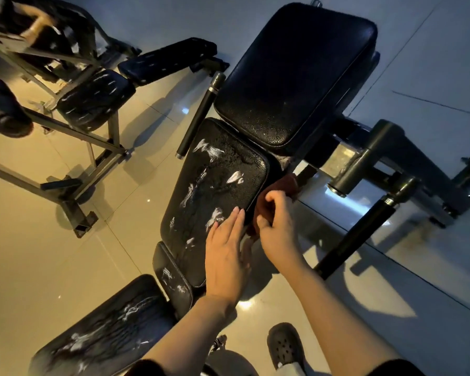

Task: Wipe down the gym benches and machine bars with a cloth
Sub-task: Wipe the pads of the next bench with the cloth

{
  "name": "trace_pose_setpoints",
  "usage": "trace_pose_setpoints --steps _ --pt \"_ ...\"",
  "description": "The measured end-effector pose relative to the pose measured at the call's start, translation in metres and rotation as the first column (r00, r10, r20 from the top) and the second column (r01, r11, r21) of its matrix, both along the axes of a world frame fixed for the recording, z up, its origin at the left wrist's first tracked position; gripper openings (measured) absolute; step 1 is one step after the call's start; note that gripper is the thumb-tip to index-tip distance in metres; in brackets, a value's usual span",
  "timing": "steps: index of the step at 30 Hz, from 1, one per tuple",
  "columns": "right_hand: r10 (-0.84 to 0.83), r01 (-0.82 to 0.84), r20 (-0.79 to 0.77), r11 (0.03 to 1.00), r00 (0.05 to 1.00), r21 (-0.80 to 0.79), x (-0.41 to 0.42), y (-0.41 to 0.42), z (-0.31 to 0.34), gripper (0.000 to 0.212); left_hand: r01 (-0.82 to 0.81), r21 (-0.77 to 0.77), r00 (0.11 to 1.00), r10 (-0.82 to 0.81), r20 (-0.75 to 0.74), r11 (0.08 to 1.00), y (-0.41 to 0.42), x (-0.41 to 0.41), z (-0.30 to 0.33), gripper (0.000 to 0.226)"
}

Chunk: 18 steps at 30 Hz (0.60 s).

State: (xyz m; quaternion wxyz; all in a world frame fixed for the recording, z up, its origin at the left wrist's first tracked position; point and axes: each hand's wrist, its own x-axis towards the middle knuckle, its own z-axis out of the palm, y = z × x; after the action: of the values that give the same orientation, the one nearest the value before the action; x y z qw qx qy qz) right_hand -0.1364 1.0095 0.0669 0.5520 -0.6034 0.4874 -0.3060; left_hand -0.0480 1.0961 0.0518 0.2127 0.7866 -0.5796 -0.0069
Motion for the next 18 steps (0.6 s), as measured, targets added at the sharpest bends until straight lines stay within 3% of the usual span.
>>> trace_pose_setpoints --steps 13,18 --pt "-0.076 0.067 0.080 0.992 0.994 0.106 -0.043 -0.001 0.013 0.040 -0.025 0.219 0.998 0.037 -0.051 0.975 -0.002 -0.006 0.027 0.073" --pt "-0.089 0.082 0.094 0.994 0.992 0.079 -0.022 0.000 0.018 0.039 0.024 0.179 0.999 -0.016 -0.045 0.984 -0.002 0.006 0.028 0.071"
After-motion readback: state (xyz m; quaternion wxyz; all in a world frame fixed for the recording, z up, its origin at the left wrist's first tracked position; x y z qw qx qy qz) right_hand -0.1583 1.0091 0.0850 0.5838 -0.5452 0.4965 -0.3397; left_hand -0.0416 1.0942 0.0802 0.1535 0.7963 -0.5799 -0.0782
